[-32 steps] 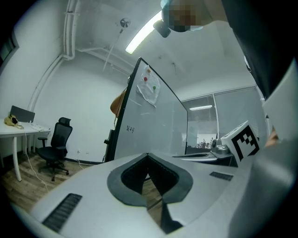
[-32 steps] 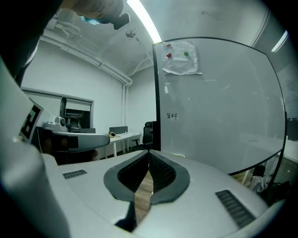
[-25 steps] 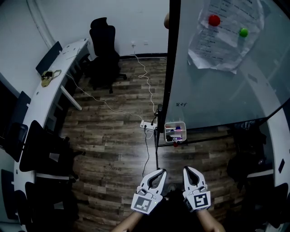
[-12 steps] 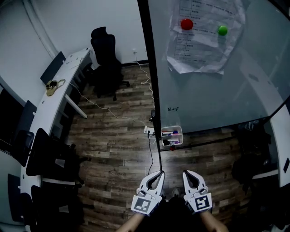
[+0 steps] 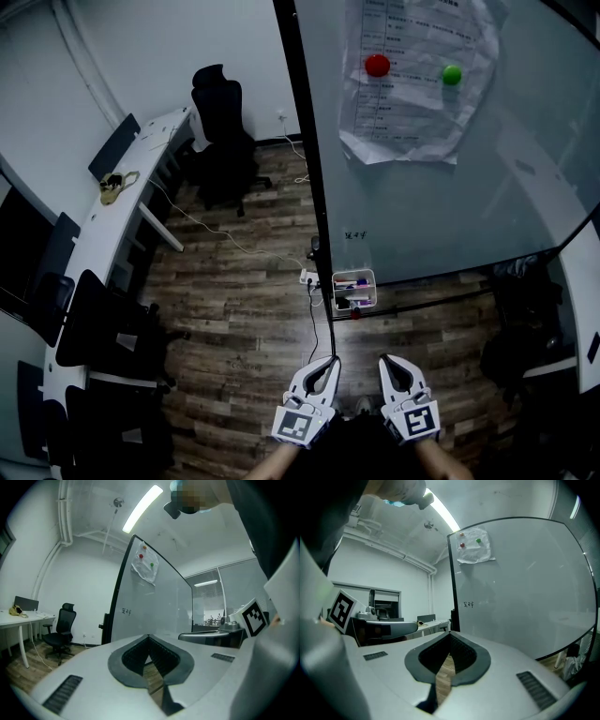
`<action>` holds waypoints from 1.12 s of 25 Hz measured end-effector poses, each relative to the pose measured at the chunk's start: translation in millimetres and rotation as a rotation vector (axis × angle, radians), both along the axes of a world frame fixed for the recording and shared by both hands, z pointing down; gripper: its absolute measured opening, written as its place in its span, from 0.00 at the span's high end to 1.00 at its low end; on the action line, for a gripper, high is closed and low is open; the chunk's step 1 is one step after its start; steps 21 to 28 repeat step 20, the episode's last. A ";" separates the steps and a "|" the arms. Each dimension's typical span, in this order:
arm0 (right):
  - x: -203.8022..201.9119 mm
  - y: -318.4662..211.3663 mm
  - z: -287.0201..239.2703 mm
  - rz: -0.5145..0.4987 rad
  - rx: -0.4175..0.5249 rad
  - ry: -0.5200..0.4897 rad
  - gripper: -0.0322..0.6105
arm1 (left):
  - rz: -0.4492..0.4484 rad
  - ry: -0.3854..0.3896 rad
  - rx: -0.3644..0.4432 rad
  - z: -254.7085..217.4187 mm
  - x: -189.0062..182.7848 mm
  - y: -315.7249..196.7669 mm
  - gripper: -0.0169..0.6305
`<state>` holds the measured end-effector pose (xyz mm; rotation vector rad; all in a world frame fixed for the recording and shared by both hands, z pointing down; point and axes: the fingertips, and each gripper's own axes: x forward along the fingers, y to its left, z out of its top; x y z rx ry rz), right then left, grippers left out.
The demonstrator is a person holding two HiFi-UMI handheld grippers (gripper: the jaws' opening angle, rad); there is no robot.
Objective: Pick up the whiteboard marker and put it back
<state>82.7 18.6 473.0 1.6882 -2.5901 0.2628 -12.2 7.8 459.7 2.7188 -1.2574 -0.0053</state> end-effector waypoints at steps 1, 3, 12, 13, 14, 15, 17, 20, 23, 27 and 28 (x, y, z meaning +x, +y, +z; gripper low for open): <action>0.2 -0.6 0.2 0.001 -0.004 0.006 0.93 | 0.001 -0.003 0.004 -0.1 0.2 -0.8 0.96; 0.4 -2.2 0.5 0.004 -0.020 0.015 0.93 | 0.005 -0.009 0.007 0.5 0.9 -2.2 0.96; 1.9 -13.1 -1.0 0.007 0.027 -0.011 0.93 | 0.010 -0.011 0.000 1.6 2.7 -10.7 0.96; 2.0 -15.0 -1.4 0.005 0.032 -0.008 0.93 | 0.011 -0.011 0.001 1.8 3.2 -12.1 0.96; 2.9 -16.8 -1.4 0.008 0.020 0.005 0.93 | 0.013 -0.012 0.003 1.8 3.7 -13.2 0.96; 4.1 -18.0 -1.2 0.012 0.006 0.016 0.93 | 0.014 -0.012 0.004 1.7 4.2 -13.9 0.96; 5.8 -18.9 -0.9 0.017 -0.007 0.025 0.93 | 0.015 -0.012 0.005 0.9 4.9 -14.9 0.96; 6.2 -20.2 -2.9 0.018 -0.004 0.022 0.93 | 0.015 -0.015 0.008 -0.8 5.1 -16.4 0.96; 6.2 -20.2 -2.9 0.018 -0.004 0.022 0.93 | 0.015 -0.015 0.008 -0.8 5.1 -16.4 0.96; 6.2 -20.2 -2.9 0.018 -0.004 0.022 0.93 | 0.015 -0.015 0.008 -0.8 5.1 -16.4 0.96; 6.2 -20.2 -2.9 0.018 -0.004 0.022 0.93 | 0.015 -0.015 0.008 -0.8 5.1 -16.4 0.96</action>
